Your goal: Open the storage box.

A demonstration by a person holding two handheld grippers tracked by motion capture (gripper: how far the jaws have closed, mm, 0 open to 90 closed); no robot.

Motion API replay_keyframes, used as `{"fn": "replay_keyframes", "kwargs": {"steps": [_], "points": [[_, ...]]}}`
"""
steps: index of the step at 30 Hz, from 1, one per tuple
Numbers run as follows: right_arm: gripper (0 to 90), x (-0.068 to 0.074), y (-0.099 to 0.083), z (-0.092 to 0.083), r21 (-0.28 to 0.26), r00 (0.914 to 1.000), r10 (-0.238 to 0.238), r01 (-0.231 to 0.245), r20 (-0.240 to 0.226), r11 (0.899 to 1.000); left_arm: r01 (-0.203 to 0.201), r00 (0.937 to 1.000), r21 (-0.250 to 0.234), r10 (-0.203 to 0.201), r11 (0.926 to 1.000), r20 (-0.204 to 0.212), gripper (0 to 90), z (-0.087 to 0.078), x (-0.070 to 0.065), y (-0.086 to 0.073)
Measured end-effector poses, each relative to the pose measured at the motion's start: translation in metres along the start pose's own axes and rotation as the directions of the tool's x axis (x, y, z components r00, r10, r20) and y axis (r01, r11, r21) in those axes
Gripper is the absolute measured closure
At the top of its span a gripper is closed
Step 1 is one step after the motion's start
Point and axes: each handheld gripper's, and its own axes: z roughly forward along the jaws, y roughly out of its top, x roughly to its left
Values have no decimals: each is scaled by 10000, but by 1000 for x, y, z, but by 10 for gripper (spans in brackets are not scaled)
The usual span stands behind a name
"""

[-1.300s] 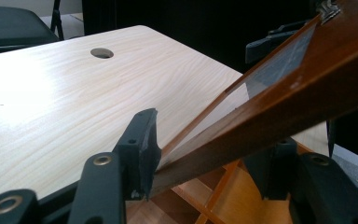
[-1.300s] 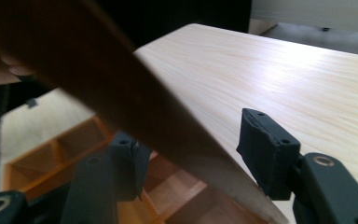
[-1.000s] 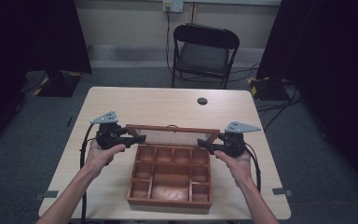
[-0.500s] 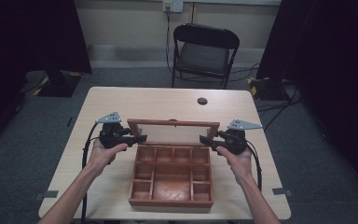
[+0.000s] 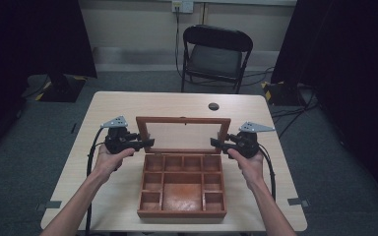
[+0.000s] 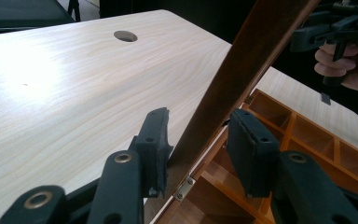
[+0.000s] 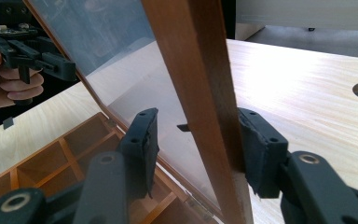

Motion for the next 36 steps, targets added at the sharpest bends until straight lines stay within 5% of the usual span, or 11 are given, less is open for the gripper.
{"fn": "replay_keyframes", "kwargs": {"steps": [21,36], "points": [[501,-10,-9,17,359,9998,118,-123,147,9993,-165,9995,500,179,9986,-263,611,10,12,-14],[459,-17,-16,24,596,9994,293,-305,209,9978,162,9986,452,-139,9988,-511,596,16,17,-17]]}}
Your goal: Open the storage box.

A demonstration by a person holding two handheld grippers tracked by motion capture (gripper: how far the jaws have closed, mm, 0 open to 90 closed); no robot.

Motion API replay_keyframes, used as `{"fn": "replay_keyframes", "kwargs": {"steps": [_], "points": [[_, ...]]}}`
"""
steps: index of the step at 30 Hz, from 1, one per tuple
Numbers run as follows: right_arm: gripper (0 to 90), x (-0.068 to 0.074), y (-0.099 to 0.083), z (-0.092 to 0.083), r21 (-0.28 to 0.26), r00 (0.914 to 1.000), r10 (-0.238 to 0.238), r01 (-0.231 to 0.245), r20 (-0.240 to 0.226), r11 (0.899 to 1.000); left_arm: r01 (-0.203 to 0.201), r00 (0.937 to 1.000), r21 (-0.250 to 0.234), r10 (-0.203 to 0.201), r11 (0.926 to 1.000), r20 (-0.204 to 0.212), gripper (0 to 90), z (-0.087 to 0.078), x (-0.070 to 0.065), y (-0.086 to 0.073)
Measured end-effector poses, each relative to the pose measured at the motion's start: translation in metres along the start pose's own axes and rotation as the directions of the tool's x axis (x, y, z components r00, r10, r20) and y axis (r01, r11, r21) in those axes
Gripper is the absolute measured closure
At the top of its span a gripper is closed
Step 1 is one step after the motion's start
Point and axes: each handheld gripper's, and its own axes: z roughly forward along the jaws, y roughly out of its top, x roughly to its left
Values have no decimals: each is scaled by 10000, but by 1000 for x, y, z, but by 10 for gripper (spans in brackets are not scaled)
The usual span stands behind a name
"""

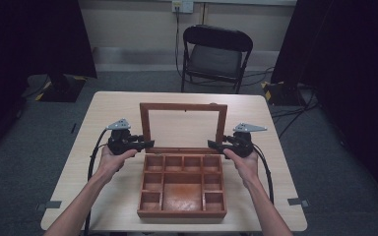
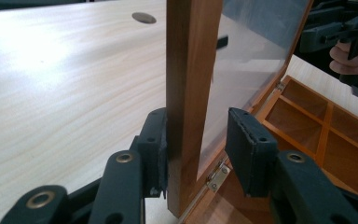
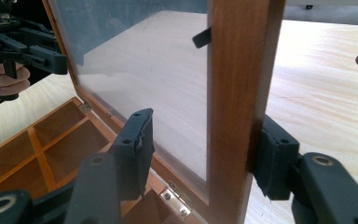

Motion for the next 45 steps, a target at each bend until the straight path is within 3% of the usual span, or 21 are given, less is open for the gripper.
{"fn": "replay_keyframes", "kwargs": {"steps": [2,10,13,23,27,33,45], "points": [[470,-1,0,1,-25,10000,17,-17,56,10000,-62,10000,218,62,9997,-25,599,2,1,-2],[503,-4,-1,5,-89,9995,62,-59,311,9999,77,9999,236,-74,9997,-137,607,5,3,-3],[501,-5,-1,7,-112,9993,81,-77,375,9999,107,9993,205,-99,9997,-371,607,6,2,-3],[514,-8,3,12,-153,9985,120,-112,538,9998,383,9991,258,-378,9989,-196,631,9,8,-1],[528,-9,6,11,-530,9981,277,-248,556,9983,499,9987,257,-497,9984,-105,656,9,11,-1],[491,-13,3,17,-548,9974,390,-358,599,9979,826,9966,139,-825,9965,-42,641,14,16,-3],[416,-18,-1,27,-305,9954,428,-403,863,9987,966,9953,327,-966,9948,0,588,22,21,-4]]}}
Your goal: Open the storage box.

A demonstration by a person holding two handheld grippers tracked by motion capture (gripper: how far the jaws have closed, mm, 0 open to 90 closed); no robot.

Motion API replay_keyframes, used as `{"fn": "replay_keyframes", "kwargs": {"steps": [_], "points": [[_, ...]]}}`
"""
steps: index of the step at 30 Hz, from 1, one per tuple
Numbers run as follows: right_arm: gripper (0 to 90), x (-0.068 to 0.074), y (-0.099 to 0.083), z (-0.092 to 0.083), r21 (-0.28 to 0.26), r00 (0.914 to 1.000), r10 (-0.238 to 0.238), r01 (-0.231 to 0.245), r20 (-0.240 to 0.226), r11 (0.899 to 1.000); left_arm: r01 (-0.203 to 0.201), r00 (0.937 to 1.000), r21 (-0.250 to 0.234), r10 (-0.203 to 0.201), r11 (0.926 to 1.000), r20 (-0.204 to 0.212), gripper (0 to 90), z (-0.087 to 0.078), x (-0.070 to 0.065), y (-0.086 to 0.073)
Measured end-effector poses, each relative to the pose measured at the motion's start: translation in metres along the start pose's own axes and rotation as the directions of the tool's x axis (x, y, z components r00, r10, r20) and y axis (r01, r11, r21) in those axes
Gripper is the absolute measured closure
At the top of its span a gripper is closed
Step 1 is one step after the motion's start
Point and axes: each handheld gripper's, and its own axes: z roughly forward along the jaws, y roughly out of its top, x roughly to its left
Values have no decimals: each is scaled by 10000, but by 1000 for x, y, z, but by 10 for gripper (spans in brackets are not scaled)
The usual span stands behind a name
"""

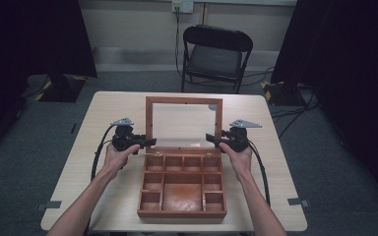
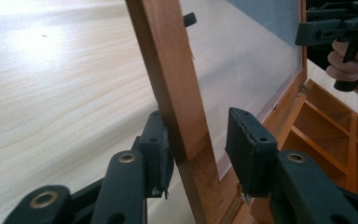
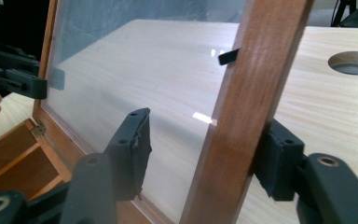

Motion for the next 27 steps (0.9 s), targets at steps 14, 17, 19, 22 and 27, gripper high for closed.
{"fn": "replay_keyframes", "kwargs": {"steps": [14,17,19,22,27], "points": [[264,-3,-9,15,636,9988,392,-409,278,9971,475,9986,509,-485,9976,192,473,13,5,-5],[253,-4,-9,16,702,9985,419,-442,341,9966,533,9984,560,-543,9970,164,460,14,6,-6],[243,-5,-10,16,783,9982,416,-450,437,9959,586,9982,576,-592,9966,73,444,14,5,-7],[229,-6,-11,17,926,9973,504,-551,525,9942,667,9977,618,-673,9959,75,433,14,7,-10],[206,-7,-14,19,1116,9968,552,-613,571,9919,725,9972,734,-738,9947,148,422,14,9,-11]]}}
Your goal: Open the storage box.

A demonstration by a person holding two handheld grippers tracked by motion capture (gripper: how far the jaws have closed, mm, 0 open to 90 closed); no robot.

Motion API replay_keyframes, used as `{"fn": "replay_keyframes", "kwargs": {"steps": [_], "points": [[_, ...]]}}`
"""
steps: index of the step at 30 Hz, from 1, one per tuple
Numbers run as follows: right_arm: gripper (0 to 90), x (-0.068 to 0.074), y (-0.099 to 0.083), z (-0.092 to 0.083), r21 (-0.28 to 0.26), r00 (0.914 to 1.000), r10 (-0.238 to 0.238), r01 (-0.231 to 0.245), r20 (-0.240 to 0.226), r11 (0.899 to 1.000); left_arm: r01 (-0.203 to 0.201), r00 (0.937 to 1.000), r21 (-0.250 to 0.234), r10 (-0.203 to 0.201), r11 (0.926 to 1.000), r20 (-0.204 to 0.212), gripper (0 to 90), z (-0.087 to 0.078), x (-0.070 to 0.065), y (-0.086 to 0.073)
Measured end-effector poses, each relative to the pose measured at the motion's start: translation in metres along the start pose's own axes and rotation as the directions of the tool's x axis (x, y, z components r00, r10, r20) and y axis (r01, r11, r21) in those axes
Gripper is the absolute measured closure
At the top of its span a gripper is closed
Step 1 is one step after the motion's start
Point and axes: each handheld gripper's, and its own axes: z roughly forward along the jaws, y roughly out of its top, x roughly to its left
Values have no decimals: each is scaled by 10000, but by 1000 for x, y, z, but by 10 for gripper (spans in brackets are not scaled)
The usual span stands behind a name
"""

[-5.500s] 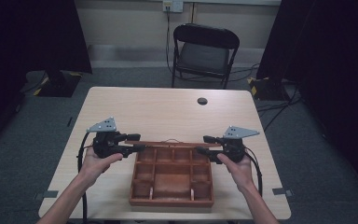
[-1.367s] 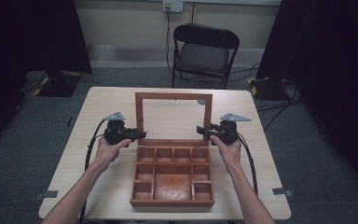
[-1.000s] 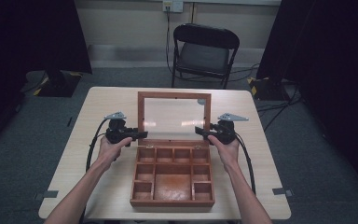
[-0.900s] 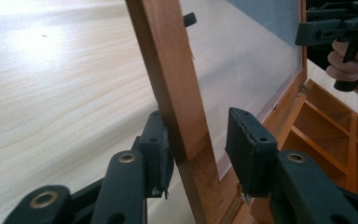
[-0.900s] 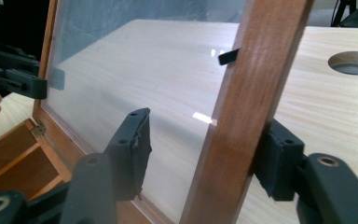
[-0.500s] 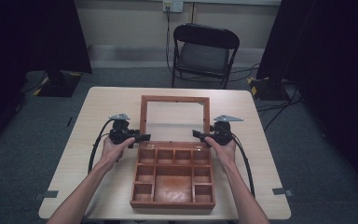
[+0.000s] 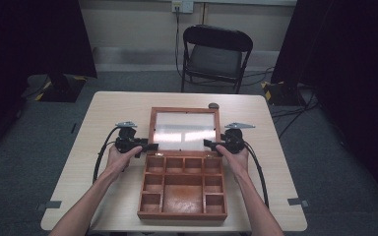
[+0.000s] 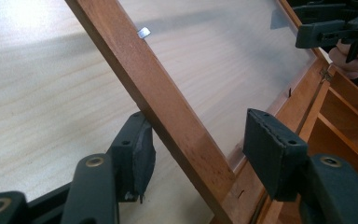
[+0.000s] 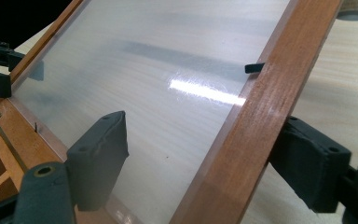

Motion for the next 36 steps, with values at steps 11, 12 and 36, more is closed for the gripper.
{"fn": "replay_keyframes", "kwargs": {"steps": [11,12,36], "points": [[165,-2,-4,1,483,9999,139,-142,54,9987,286,9994,33,-285,9996,-179,373,1,3,-3],[159,-2,-5,1,539,9998,205,-208,53,9983,352,9992,44,-351,9994,-175,367,2,4,-4],[184,-14,-13,-22,485,9985,537,-541,82,9974,381,9967,-268,-399,9989,-701,265,-14,1,-5]]}}
